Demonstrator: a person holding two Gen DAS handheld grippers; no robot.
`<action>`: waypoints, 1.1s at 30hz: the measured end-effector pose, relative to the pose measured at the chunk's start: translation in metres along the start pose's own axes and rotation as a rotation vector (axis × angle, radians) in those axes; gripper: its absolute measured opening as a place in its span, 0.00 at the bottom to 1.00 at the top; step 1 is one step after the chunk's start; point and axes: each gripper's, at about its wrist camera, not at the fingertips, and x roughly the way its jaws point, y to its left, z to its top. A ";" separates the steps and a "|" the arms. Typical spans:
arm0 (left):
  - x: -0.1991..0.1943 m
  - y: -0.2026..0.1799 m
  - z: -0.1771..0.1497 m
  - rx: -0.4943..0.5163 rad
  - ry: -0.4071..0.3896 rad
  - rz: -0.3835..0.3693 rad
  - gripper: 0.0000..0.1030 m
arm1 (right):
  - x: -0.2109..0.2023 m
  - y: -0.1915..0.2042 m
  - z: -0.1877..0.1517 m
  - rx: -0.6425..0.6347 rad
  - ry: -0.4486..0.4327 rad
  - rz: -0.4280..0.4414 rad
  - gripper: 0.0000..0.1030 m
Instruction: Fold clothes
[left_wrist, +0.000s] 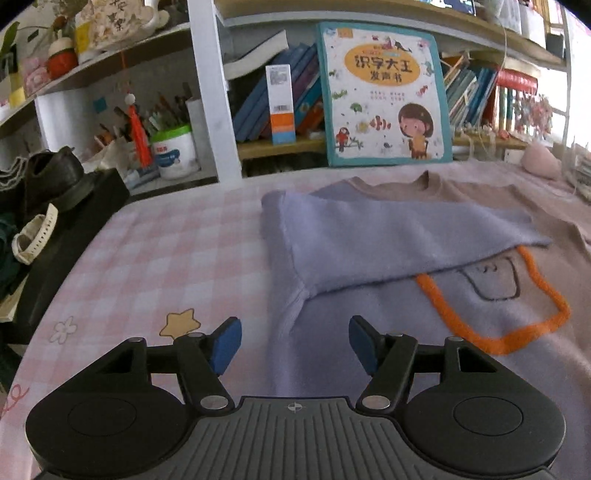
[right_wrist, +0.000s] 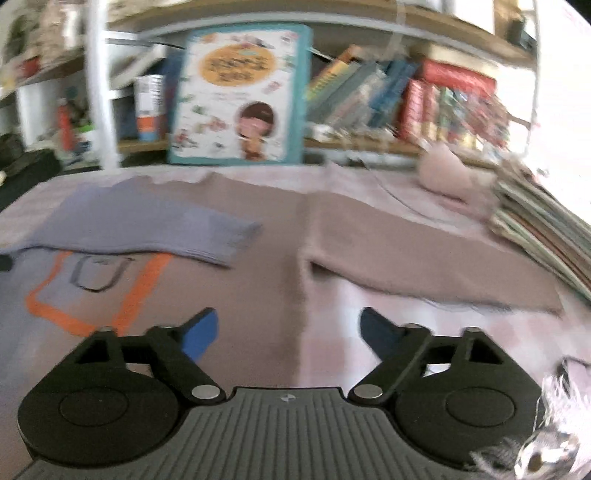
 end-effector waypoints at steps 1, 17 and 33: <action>0.001 0.002 -0.001 -0.009 0.004 -0.009 0.61 | 0.002 -0.003 -0.001 0.010 0.016 -0.008 0.65; 0.016 0.043 0.000 -0.182 -0.017 -0.084 0.07 | 0.031 0.021 0.018 0.009 0.026 0.073 0.13; 0.029 0.065 0.005 -0.183 -0.018 -0.016 0.07 | 0.076 0.070 0.050 -0.087 -0.004 0.171 0.10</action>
